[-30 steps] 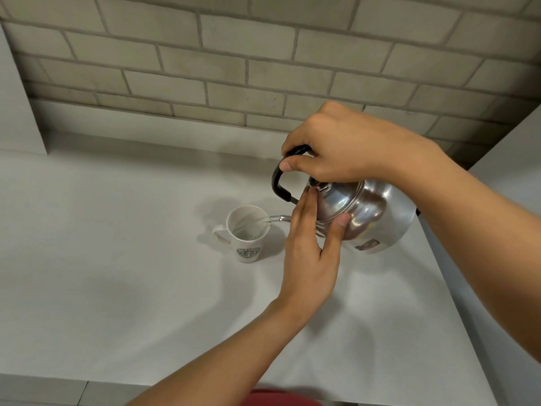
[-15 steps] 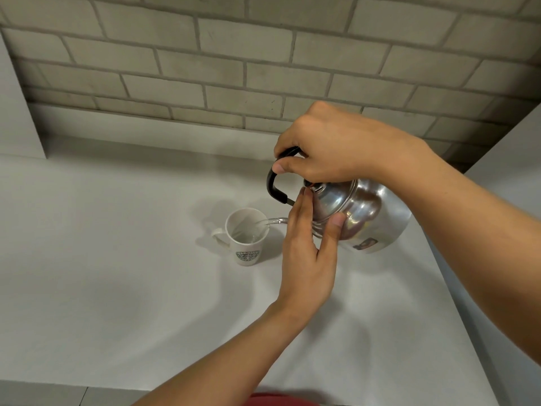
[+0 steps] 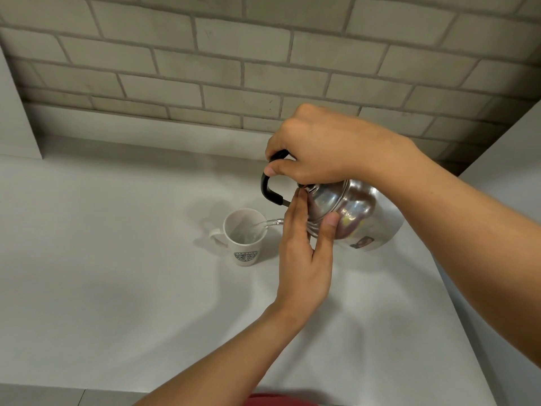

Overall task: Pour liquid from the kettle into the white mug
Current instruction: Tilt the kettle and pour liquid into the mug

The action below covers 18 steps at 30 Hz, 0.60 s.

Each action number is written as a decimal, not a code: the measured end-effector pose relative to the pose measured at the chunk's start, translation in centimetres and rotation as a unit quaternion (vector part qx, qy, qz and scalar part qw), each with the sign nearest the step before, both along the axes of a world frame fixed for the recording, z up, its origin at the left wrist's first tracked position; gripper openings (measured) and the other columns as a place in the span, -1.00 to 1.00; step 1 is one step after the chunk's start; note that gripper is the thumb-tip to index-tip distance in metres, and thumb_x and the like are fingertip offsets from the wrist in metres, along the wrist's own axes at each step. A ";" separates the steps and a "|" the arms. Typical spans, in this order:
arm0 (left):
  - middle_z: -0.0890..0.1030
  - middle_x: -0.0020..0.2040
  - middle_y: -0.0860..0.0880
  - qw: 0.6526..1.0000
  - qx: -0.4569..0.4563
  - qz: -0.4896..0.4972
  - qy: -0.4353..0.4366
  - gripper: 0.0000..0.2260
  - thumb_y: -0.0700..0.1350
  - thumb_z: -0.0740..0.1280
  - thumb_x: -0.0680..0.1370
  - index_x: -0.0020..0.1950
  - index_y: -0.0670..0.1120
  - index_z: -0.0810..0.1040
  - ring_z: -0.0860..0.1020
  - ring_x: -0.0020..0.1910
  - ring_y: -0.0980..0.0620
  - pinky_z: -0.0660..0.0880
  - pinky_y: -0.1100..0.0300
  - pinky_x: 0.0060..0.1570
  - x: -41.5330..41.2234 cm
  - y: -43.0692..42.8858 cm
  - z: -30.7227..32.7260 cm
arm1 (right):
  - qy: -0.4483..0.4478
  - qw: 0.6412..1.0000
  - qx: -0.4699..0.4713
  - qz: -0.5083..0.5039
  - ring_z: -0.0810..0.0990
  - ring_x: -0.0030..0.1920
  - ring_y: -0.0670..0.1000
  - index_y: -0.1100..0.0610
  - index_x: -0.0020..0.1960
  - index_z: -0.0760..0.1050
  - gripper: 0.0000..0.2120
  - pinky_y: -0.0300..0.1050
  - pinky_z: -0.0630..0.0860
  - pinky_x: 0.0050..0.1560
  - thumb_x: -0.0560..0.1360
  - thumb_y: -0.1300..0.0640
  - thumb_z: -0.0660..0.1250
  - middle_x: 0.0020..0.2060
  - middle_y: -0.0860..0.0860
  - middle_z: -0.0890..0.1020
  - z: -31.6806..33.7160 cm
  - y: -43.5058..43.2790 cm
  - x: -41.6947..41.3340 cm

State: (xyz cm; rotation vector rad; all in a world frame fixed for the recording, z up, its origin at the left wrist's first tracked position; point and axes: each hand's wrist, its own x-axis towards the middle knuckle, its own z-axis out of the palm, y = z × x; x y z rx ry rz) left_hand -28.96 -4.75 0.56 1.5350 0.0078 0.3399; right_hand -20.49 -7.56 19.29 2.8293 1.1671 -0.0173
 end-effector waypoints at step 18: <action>0.45 0.56 0.04 1.000 0.004 0.010 -0.013 -0.42 0.21 0.23 0.68 0.65 0.00 0.30 0.37 0.56 0.15 0.32 0.13 0.51 0.0 0.2 0.3 | 0.007 1.000 -0.030 -0.002 0.62 -0.18 0.17 0.09 0.00 0.71 -0.69 -0.03 0.53 -0.26 0.63 -0.13 0.34 -0.37 -0.01 0.55 -0.1 1.2 0.4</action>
